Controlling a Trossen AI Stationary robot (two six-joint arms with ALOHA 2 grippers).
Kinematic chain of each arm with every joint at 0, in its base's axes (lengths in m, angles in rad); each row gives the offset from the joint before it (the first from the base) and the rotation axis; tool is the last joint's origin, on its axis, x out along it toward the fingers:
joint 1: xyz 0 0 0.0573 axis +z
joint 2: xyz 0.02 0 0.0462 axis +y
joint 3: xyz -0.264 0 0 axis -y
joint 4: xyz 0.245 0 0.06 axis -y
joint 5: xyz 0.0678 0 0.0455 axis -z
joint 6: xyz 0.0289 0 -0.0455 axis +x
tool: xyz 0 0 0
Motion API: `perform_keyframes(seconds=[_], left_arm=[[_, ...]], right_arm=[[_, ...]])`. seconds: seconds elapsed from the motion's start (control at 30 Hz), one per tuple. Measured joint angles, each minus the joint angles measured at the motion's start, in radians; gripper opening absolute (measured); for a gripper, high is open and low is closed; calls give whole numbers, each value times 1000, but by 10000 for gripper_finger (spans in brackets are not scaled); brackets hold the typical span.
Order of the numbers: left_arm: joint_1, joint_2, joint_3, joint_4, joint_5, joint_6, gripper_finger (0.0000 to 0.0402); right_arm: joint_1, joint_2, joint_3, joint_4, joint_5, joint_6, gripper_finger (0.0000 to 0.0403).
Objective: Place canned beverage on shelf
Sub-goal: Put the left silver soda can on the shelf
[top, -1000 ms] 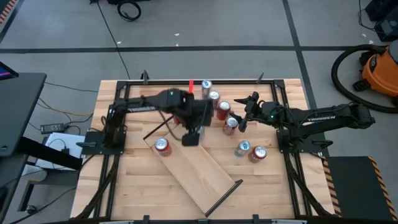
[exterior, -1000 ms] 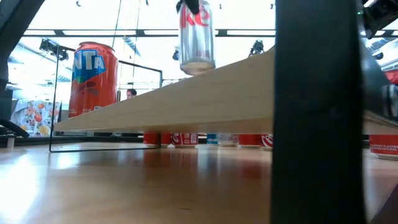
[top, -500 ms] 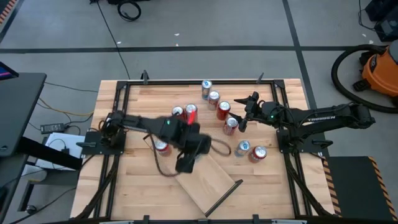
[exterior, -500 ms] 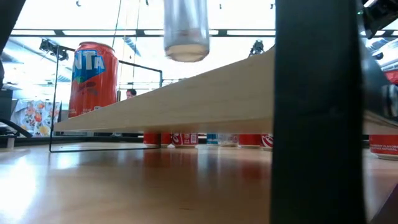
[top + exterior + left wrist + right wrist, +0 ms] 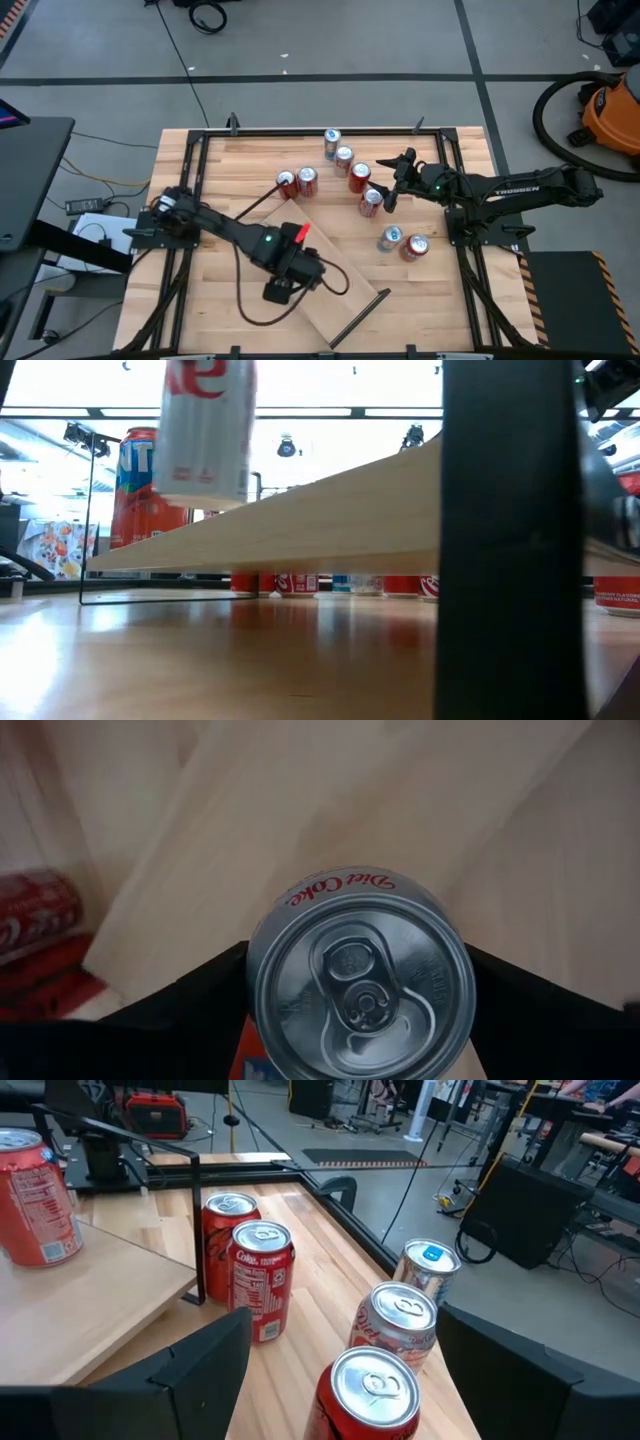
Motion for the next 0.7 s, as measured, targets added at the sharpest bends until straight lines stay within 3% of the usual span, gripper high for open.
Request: perform_keyframes(seconds=[0.43,0.7], left_arm=[[-19,-355,-457,318,-6,-184,309],[-18,-416,-556,375,-6,-203,309]], right_arm=[[2,0,0,4,0,-2,327],[1,0,0,10,0,-1,327]])
